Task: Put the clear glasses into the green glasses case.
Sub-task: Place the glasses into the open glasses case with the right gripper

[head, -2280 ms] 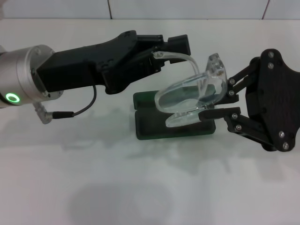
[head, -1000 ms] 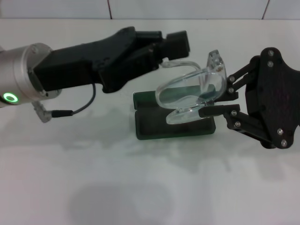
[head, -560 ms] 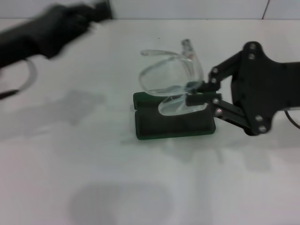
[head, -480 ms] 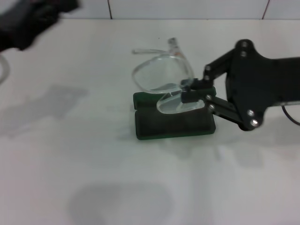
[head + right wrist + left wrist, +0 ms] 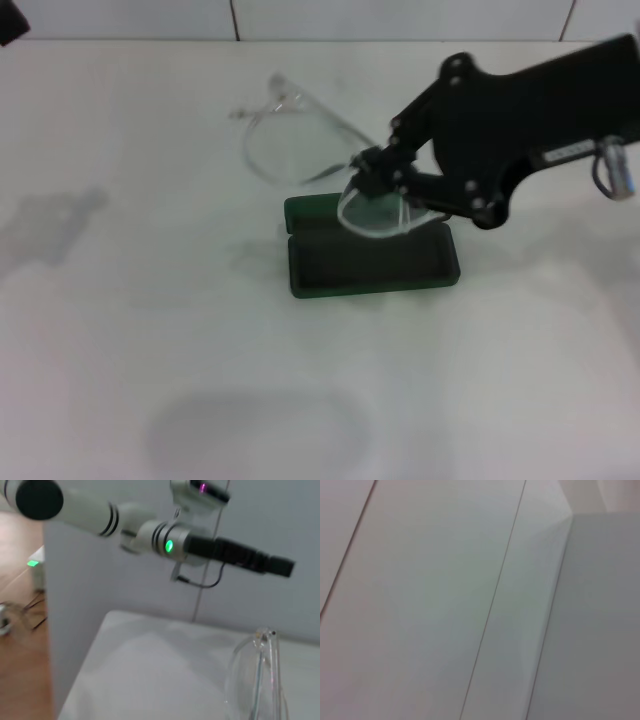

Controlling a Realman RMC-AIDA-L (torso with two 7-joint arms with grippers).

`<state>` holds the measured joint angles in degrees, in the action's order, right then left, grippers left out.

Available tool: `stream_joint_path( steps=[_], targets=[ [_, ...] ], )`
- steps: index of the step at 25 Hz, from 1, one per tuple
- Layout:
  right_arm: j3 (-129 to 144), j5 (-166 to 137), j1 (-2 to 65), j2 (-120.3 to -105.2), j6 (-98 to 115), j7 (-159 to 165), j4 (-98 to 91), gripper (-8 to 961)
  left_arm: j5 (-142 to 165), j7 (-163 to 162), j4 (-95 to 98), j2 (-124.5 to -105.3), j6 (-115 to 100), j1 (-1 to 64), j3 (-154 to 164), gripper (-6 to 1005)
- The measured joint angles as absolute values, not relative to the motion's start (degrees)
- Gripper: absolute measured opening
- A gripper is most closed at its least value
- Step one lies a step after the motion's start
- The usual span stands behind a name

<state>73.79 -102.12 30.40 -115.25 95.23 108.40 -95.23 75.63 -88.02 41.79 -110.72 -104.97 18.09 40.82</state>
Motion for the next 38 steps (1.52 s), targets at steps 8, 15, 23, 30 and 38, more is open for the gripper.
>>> stream_joint_path(
  steps=[8,15,23,30,38],
  targets=[
    [73.68,-113.44,48.27,-115.08,106.99,123.89,-83.71,57,77.86,-86.33,41.35,-111.68,-104.88,18.42,40.87,56],
    [74.08,-124.56,56.92,-115.48,113.35,126.88,-76.89,56,78.83,-85.47,40.54,-112.75,-104.90,18.14,40.94,56],
    [74.52,-133.17,63.28,-115.50,114.35,119.63,-65.72,56,80.60,-82.67,37.54,-113.34,-104.80,18.58,40.98,57],
    [81.15,-136.97,66.47,-115.73,106.61,111.13,-56.55,56,80.77,-81.20,35.61,-113.81,-104.74,18.64,41.19,57],
    [87.58,-137.55,69.94,-116.16,98.61,108.69,-50.73,57,82.06,-81.27,34.06,-114.19,-104.63,17.90,41.04,56]
  ],
)
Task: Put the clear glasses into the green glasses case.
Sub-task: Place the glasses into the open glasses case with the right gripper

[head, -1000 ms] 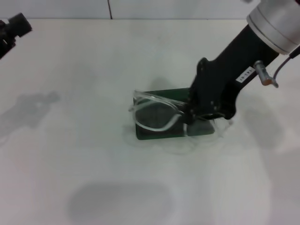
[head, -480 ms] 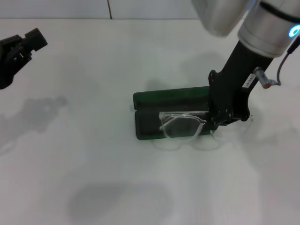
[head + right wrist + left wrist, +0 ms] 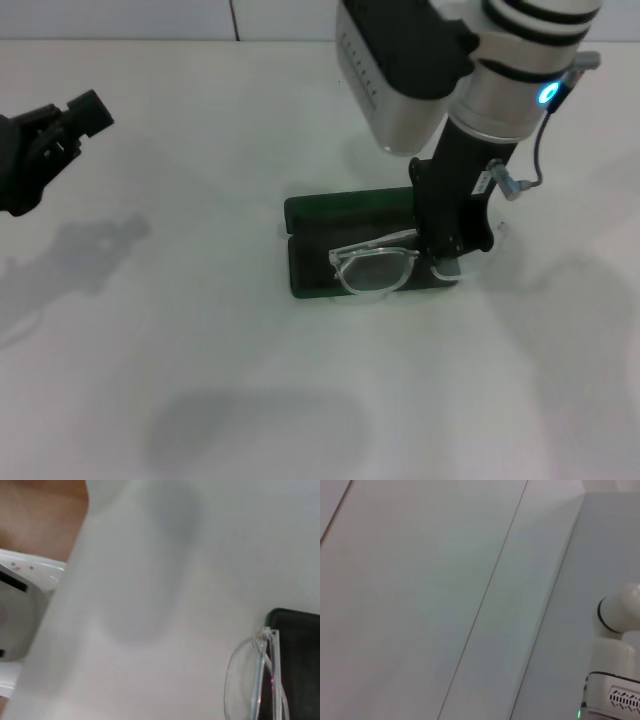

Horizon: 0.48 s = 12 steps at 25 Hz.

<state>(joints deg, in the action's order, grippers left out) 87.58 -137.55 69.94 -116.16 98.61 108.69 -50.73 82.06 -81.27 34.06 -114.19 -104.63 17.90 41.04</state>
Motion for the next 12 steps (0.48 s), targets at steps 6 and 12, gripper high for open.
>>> stream_joint_path(
  steps=[6,12],
  targets=[
    [90.16,-136.23,69.78,-116.21,94.09,108.68,-50.01,57,83.60,-80.36,33.67,-114.68,-103.85,17.85,40.86,56],
    [90.44,-134.91,69.60,-116.19,92.08,108.67,-48.01,57,83.61,-79.91,33.42,-114.76,-103.79,17.77,40.81,56]
  ],
)
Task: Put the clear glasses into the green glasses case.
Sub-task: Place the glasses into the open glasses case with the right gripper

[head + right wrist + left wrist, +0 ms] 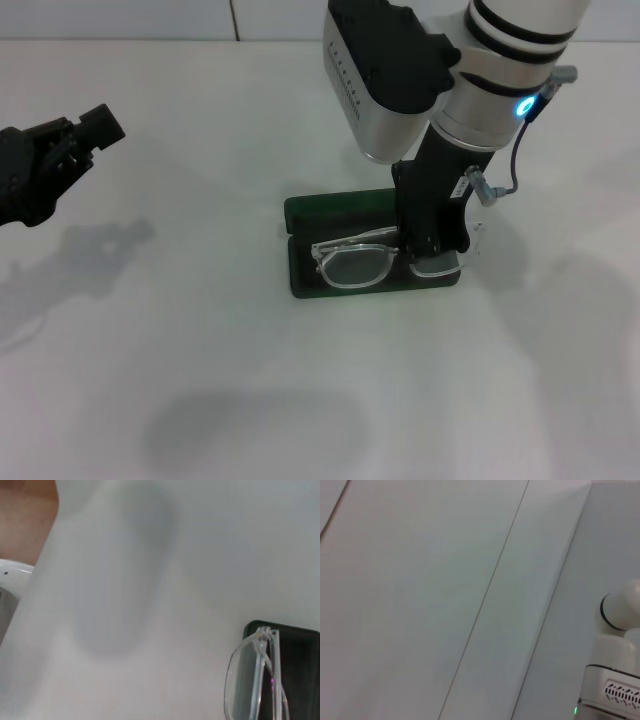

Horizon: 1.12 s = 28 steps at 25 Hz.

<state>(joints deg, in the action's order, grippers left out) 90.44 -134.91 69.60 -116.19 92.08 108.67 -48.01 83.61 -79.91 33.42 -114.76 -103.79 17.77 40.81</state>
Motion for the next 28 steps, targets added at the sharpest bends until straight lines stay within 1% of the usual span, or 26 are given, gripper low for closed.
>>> stream_joint_path(
  steps=[28],
  targets=[
    [91.67,-134.78,67.95,-116.19,85.82,106.88,-45.61,57,83.47,-78.51,33.30,-115.07,-103.80,17.49,40.78,56]
  ],
)
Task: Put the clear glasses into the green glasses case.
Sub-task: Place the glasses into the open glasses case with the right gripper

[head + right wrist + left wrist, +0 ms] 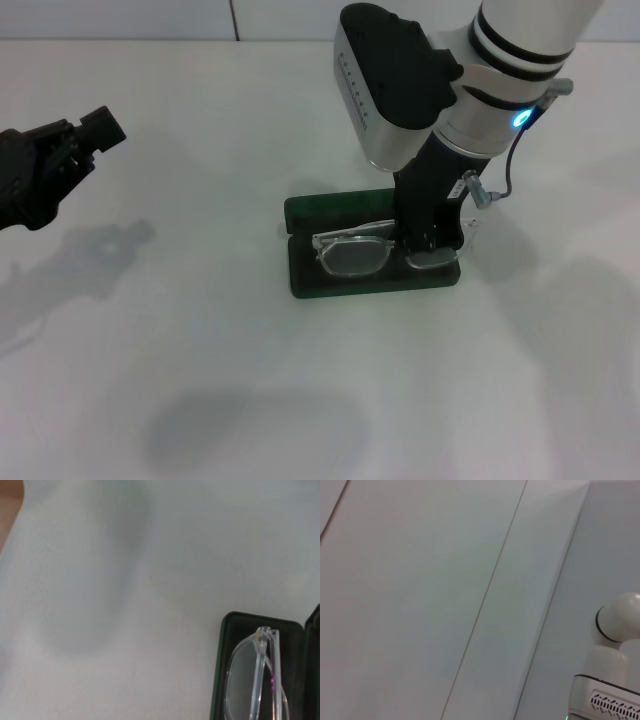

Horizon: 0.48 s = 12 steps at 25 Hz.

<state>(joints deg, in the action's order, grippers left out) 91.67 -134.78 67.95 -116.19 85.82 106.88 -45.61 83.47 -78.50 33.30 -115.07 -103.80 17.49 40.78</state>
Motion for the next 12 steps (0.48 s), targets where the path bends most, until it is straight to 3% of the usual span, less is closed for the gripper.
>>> stream_joint_path(
  steps=[12],
  targets=[
    [91.67,-133.97,67.91,-116.19,84.89,104.90,-44.33,56,83.47,-77.77,32.89,-115.21,-103.80,17.67,40.78,57]
  ],
)
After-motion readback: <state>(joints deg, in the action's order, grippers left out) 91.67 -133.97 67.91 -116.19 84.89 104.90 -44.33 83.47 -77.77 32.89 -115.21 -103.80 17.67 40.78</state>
